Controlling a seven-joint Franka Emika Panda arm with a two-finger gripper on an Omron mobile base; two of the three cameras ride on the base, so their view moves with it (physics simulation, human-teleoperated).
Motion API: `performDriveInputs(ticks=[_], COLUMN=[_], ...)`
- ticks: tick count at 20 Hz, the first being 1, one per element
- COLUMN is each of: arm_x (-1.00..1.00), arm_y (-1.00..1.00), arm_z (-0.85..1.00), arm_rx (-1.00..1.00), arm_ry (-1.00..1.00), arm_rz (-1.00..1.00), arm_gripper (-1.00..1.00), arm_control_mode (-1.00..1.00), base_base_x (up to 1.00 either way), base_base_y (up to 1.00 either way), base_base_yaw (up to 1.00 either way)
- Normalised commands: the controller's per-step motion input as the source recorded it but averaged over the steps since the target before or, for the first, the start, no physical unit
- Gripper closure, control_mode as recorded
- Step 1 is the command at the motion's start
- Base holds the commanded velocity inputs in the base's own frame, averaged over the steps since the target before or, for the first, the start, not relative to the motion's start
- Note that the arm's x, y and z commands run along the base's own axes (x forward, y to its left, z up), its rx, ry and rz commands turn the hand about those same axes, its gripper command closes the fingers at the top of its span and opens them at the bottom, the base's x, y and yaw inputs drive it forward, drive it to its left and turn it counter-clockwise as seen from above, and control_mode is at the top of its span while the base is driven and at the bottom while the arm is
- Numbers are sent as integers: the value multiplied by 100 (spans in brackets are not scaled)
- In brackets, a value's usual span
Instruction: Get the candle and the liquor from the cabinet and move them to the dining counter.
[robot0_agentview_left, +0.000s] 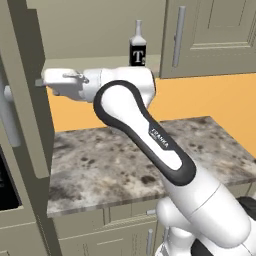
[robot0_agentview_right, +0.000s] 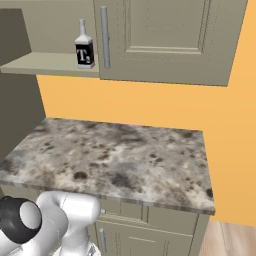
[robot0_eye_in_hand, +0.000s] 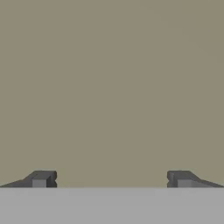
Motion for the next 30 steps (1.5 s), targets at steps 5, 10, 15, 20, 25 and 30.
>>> performDriveInputs(ticks=[5,10,15,20,25,30], arm_x=[-13,-23,-17,-12,-6,-5], arm_y=[-55,-67,-64,-61,-60,-57], arm_z=[5,10,9,10,8,0], arm_rx=[-1,0,0,0,4,-1], arm_ry=[0,0,1,3,11,11], arm_rz=[-10,0,0,0,0,0], arm_gripper=[-100,-100,-100,-100,-100,-100], arm_control_mode=[-100,-100,-100,-100,-100,-100], base_base_x=[0,0,0,0,0,0], base_base_y=[0,0,0,0,0,0], base_base_yaw=[0,0,0,0,0,0])
